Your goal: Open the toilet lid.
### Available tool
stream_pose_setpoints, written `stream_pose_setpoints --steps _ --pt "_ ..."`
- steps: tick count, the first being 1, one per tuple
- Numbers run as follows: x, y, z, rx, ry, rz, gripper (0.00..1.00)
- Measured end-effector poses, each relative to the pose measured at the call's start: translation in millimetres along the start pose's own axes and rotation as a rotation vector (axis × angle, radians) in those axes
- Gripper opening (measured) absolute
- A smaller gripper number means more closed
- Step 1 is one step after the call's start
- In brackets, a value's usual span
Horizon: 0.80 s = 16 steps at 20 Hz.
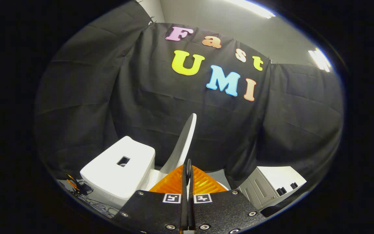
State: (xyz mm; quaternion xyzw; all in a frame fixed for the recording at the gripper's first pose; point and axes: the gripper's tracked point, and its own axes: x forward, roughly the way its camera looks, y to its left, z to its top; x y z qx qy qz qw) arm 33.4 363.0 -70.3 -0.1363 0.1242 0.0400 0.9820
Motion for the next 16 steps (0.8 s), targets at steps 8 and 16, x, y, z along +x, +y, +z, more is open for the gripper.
stream_pose_setpoints --steps 8,16 --pt "-1 53 16 0.0 -0.039 0.045 0.0" --pt "-5 112 26 -0.024 -0.054 0.119 0.0"
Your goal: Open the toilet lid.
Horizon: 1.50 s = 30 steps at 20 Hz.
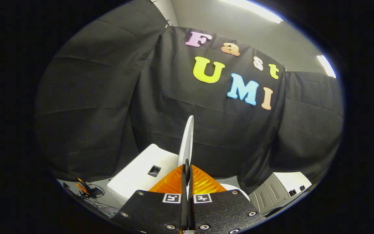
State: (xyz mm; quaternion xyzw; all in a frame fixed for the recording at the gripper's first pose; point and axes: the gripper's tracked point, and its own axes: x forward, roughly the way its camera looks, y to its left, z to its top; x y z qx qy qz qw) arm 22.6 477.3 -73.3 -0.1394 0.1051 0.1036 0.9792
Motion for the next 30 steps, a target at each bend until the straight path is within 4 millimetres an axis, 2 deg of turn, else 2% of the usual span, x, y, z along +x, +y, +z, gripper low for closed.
stream_pose_setpoints --steps 5,12,16,19,23,24,27,30 --pt "1 14 2 -0.013 -0.001 0.004 0.0" --pt "-4 14 2 -0.062 -0.022 0.024 0.0" --pt "-6 14 -2 0.047 -0.018 0.15 0.07" --pt "-15 7 10 0.141 -0.052 0.214 0.19" --pt "-41 -7 31 0.277 -0.099 0.295 0.89" --pt "-48 -11 37 0.31 -0.117 0.317 0.94" --pt "-72 -34 53 0.374 -0.173 0.371 0.95" --pt "-85 -73 58 0.408 -0.224 0.376 0.95"
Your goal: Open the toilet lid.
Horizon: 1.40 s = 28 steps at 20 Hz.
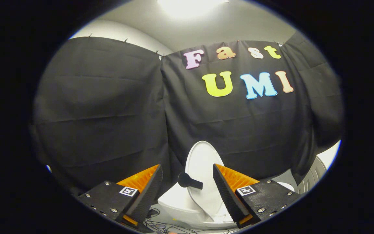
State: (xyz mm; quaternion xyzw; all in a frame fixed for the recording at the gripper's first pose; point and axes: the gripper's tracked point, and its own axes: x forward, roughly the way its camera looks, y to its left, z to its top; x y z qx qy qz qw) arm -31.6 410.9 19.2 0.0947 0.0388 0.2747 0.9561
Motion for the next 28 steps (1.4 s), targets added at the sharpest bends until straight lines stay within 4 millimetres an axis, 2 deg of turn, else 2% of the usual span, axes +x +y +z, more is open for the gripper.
stream_pose_setpoints --steps 3,8,12,15,21,28 --pt "-22 -29 12 0.004 -0.028 -0.011 0.94" --pt "-50 -95 17 -0.067 -0.026 -0.076 0.94" --pt "-62 -169 21 -0.152 -0.042 -0.185 0.94" --pt "-70 -223 26 -0.14 -0.055 -0.266 0.94" --pt "-98 -315 15 -0.166 -0.025 -0.402 0.94" --pt "-135 -382 0 -0.147 -0.028 -0.473 0.94"
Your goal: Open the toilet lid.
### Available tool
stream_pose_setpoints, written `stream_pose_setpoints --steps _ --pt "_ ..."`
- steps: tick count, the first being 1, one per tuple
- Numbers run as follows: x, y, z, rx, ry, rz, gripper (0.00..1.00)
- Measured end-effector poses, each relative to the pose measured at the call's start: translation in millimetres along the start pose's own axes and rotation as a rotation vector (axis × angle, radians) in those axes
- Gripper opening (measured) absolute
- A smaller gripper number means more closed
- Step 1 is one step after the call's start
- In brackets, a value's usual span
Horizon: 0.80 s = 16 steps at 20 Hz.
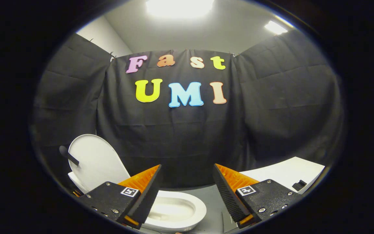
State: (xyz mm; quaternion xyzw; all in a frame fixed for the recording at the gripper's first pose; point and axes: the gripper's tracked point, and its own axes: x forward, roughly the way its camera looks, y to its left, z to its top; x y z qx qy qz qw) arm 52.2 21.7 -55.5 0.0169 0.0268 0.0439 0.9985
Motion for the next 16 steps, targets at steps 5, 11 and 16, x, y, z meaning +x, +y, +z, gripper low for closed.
stream_pose_setpoints --steps 5,11,16 --pt "-12 -35 -6 0.008 -0.004 -0.062 0.94" --pt "-36 -43 -8 0.023 0.031 -0.083 0.94" --pt "-57 -38 9 -0.014 0.009 -0.081 0.94"
